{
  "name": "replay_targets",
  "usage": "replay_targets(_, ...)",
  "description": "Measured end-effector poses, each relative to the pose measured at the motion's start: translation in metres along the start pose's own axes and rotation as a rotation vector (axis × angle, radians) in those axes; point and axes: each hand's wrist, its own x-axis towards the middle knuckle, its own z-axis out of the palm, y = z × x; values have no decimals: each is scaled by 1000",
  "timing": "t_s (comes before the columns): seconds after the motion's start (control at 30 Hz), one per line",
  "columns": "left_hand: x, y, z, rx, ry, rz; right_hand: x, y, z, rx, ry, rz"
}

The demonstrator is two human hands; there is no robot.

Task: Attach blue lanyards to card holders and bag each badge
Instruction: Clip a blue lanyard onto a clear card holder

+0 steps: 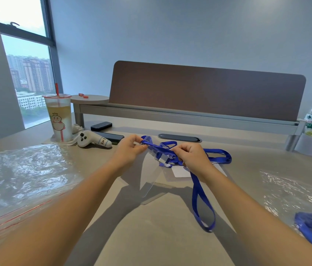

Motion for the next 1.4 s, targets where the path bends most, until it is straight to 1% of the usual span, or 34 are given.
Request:
replay_targets(0.07, 0, 0, -2, -8, 11, 1, 1, 1, -1, 2, -31, 20)
replay_targets(0.2, -2, -1, -5, -28, -1, 5, 1, 0, -3, 33, -143, 103)
replay_targets(0.27, -3, 0, -6, -42, -5, 4, 0, -1, -5, 18, -183, 109)
replay_targets(0.4, -5, 0, -7, -53, 1, -8, -2, 2, -7, -39, -171, 80)
replay_targets(0.63, -7, 3, -9, -138, -28, -63, 0, 5, -7, 3, -96, 76)
replay_targets(0.8, -6, 3, -8, -259, -13, -88, -3, 3, -3, -37, -179, 62)
replay_targets(0.93, -5, 0, -9, -242, -3, -69, -2, 0, -5, -31, -214, 74)
replay_targets(1.1, -4, -3, -11, -155, -81, -13, 0, 2, -6, -36, -282, 80)
replay_targets(1.27, -6, -6, -14, -95, -178, 16, 1, 6, -10, 29, -303, 99)
replay_targets(1.4, -7, -4, -13, -62, -251, 52, 2, 10, -13, 103, -339, 161)
